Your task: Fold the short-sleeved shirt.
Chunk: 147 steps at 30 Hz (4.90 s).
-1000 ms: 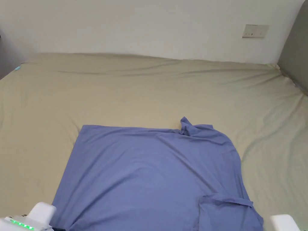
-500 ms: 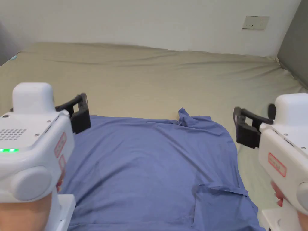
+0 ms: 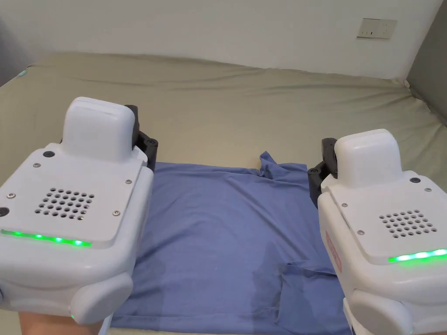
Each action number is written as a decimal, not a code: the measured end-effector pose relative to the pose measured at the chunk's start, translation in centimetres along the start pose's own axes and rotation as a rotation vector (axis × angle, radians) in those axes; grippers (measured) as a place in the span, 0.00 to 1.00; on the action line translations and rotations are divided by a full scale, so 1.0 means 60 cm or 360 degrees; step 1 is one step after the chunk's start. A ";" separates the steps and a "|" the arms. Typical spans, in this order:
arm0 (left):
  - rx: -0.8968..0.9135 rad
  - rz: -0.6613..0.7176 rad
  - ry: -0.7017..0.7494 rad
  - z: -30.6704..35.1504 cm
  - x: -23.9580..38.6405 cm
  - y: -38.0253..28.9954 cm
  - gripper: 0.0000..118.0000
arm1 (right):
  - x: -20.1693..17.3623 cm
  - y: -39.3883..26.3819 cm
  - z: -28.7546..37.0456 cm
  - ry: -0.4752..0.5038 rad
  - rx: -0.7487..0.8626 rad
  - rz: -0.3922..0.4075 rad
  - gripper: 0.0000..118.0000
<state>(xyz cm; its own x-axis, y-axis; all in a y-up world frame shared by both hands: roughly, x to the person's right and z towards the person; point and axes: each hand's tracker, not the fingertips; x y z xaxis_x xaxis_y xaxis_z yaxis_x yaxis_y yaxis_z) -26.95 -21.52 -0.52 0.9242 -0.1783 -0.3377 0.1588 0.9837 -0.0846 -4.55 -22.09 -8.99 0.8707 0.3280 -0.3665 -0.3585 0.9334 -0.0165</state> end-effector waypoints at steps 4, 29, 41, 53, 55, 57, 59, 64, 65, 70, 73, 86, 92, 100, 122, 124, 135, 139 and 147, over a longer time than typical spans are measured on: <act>-0.0034 -0.0038 -0.0010 -0.009 -0.011 -0.007 0.00 | 0.006 -0.007 -0.006 0.0014 -0.0024 0.0006 0.02; -0.1560 0.0195 0.0144 -0.007 -0.187 -0.478 0.85 | 0.063 -0.120 -0.038 -0.0010 -0.0455 -0.0060 0.02; -0.1487 0.0171 0.0027 -0.031 -0.150 -0.471 0.05 | 0.071 -0.135 -0.039 -0.0013 -0.0540 -0.0055 0.02; -0.1321 0.0239 0.0058 -0.018 -0.169 -0.396 0.05 | 0.126 -0.371 -0.050 0.0058 -0.1407 -0.0066 0.62; -0.1335 0.0254 0.0056 -0.016 -0.169 -0.396 0.05 | 0.128 -0.418 -0.044 0.0110 -0.1539 -0.0164 0.70; -0.1353 0.0245 0.0064 -0.015 -0.167 -0.399 0.05 | 0.127 -0.441 -0.036 0.0123 -0.1586 -0.0234 0.71; -0.1375 0.0230 0.0071 -0.012 -0.160 -0.399 0.05 | 0.126 -0.457 -0.038 0.0130 -0.1583 -0.0271 0.71; -0.1436 0.0221 0.0082 -0.010 -0.153 -0.406 0.05 | 0.126 -0.485 -0.059 0.0152 -0.1591 -0.0297 0.71; -0.1444 0.0219 0.0083 -0.011 -0.152 -0.407 0.05 | 0.124 -0.485 -0.062 0.0159 -0.1588 -0.0297 0.71; -0.1478 0.0207 0.0092 -0.017 -0.146 -0.410 0.05 | 0.114 -0.492 -0.079 0.0279 -0.1559 -0.0272 0.14; -0.1489 0.0186 0.0098 -0.018 -0.140 -0.413 0.05 | 0.101 -0.484 -0.081 0.0320 -0.1526 -0.0201 0.05; -0.1142 0.0425 0.0138 -0.036 -0.173 -0.348 0.05 | 0.173 -0.355 -0.070 0.0312 -0.1058 -0.0467 0.05; -0.1085 0.0473 0.0168 -0.118 -0.189 -0.338 0.04 | 0.184 -0.346 -0.161 0.0233 -0.1099 -0.0501 0.05; -0.1181 0.0392 0.0176 -0.244 -0.174 -0.375 0.04 | 0.172 -0.396 -0.312 0.0180 -0.1352 -0.0457 0.05; -0.1052 0.0209 0.0063 -0.337 -0.159 -0.339 0.98 | 0.193 -0.324 -0.377 -0.0030 -0.0992 -0.0354 0.88; -0.0890 0.0174 0.0085 -0.311 -0.155 -0.269 0.97 | 0.183 -0.245 -0.336 -0.0062 -0.0768 -0.0253 0.88; -0.0151 0.0004 0.0187 -0.147 -0.061 -0.034 0.48 | 0.069 -0.025 -0.155 0.0036 -0.0105 -0.0068 0.19; -0.0102 -0.0069 0.0169 -0.116 -0.031 -0.029 0.06 | 0.026 -0.024 -0.133 0.0057 -0.0057 0.0036 0.02; -0.0078 -0.0090 0.0125 -0.095 -0.007 -0.037 0.00 | 0.005 -0.016 -0.119 0.0063 -0.0008 0.0023 0.02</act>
<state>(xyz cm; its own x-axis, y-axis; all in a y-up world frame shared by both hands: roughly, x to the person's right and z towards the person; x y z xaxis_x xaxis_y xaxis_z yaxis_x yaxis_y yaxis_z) -29.66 -23.75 -5.56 0.8839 -0.2370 -0.4032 0.1913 0.9699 -0.1507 -6.36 -23.92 -15.75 0.8515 0.3354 -0.4032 -0.3728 0.9278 -0.0155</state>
